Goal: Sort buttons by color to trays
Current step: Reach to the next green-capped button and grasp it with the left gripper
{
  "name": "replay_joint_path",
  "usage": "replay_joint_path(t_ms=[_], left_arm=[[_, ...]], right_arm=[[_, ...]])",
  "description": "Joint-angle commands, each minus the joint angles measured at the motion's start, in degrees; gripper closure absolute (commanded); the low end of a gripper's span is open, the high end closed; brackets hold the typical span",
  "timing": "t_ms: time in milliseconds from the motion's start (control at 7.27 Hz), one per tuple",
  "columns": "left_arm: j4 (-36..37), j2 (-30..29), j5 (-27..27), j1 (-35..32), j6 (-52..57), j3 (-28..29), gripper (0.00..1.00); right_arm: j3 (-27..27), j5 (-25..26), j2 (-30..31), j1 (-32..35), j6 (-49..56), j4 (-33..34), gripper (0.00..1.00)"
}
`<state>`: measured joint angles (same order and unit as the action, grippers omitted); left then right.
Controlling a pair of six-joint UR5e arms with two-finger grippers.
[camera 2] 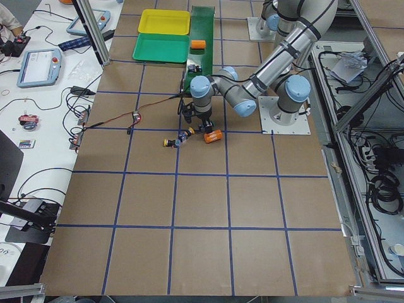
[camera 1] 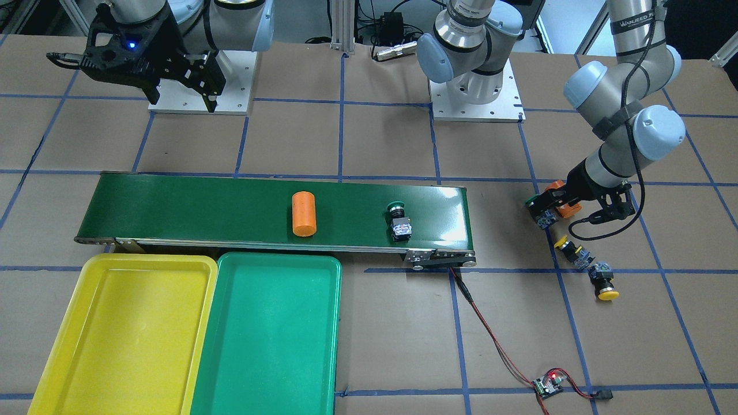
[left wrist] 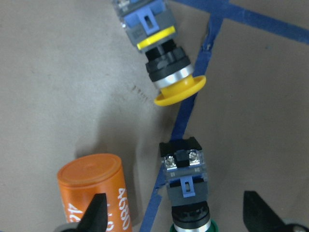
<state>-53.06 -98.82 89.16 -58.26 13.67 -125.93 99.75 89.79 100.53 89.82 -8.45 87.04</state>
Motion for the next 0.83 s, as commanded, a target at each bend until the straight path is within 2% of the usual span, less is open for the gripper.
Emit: replay_joint_path(t_ms=[0,138,275,550,688], left_arm=[[1.37,-1.02,-0.57,-0.27,-1.71,-0.80,0.00],[1.29,-1.55,-0.48,-0.36,-2.15,-0.80,0.09],[1.38,-1.64,-0.48,-0.36,-1.81,-0.80,0.23],[1.38,-1.64,-0.21,-1.06,-1.89,-0.63,0.99],[1.38,-1.56,-0.13,-1.58,-1.89,-0.37,1.00]], right_arm=[[0.00,0.04,-0.33,0.00,0.10,0.06,0.00],[0.00,-0.05,-0.34,0.00,0.01,0.06,0.00],[0.00,-0.05,-0.42,0.00,0.01,-0.11,0.00],[0.00,-0.05,-0.51,0.00,0.01,-0.03,0.00],[0.00,-0.05,-0.51,0.00,0.01,0.15,0.00]])
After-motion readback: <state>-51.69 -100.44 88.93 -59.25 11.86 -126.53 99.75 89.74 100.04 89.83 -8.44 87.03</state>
